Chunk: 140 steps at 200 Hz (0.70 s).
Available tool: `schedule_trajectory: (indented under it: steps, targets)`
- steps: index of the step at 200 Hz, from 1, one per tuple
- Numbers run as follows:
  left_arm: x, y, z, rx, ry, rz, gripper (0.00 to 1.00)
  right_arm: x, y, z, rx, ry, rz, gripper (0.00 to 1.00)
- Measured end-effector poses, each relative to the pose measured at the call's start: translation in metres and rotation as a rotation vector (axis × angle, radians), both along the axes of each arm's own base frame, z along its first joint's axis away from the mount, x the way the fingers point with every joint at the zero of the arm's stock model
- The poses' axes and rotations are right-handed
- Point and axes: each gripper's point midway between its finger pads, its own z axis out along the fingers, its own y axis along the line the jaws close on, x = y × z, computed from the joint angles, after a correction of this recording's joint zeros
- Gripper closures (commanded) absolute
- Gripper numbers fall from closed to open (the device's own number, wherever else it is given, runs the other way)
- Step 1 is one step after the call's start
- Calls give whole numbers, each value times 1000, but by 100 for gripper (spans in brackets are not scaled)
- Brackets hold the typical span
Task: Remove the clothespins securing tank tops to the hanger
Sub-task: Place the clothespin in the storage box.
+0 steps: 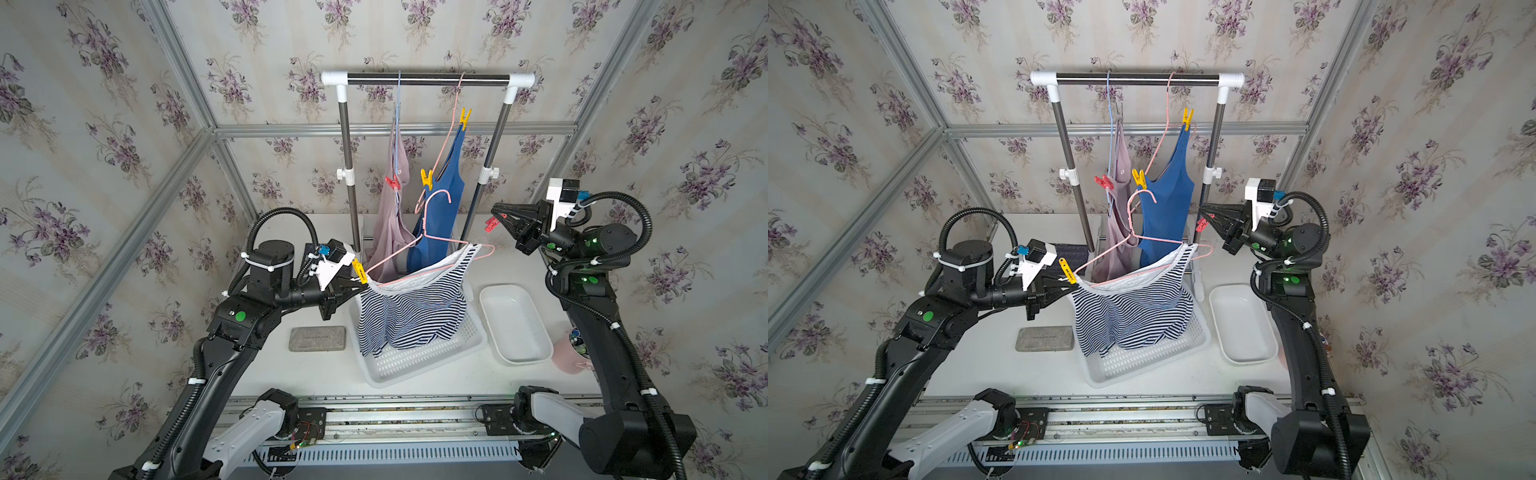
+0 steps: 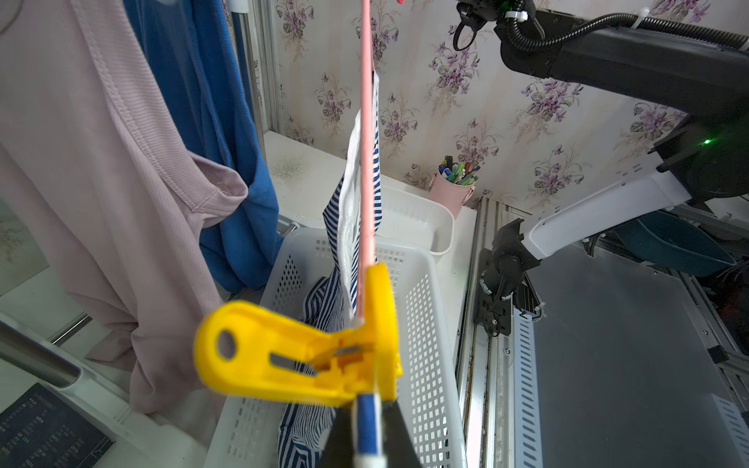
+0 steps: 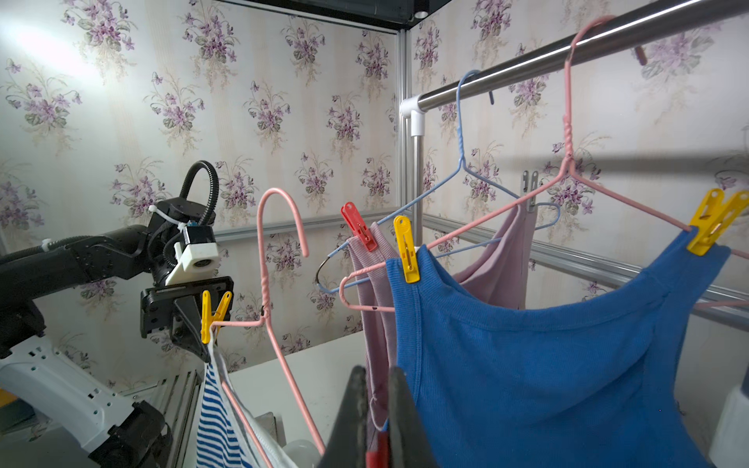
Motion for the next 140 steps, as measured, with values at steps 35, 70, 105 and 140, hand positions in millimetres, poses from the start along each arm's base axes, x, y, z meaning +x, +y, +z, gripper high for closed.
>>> schedule_trajectory:
  steps: [35,70,105,140]
  targets:
    - [2,2,0,9,-7,22,100,5,-9,0,53,7,-86,100]
    - [5,3,-1,11,1,38,100,7,-19,0,103,18,-178,100]
    - [-2,5,3,2,-19,48,100,-2,-30,2,136,16,-280,100]
    - [-2,9,1,-28,-27,101,100,-1,-38,-17,150,79,-350,100]
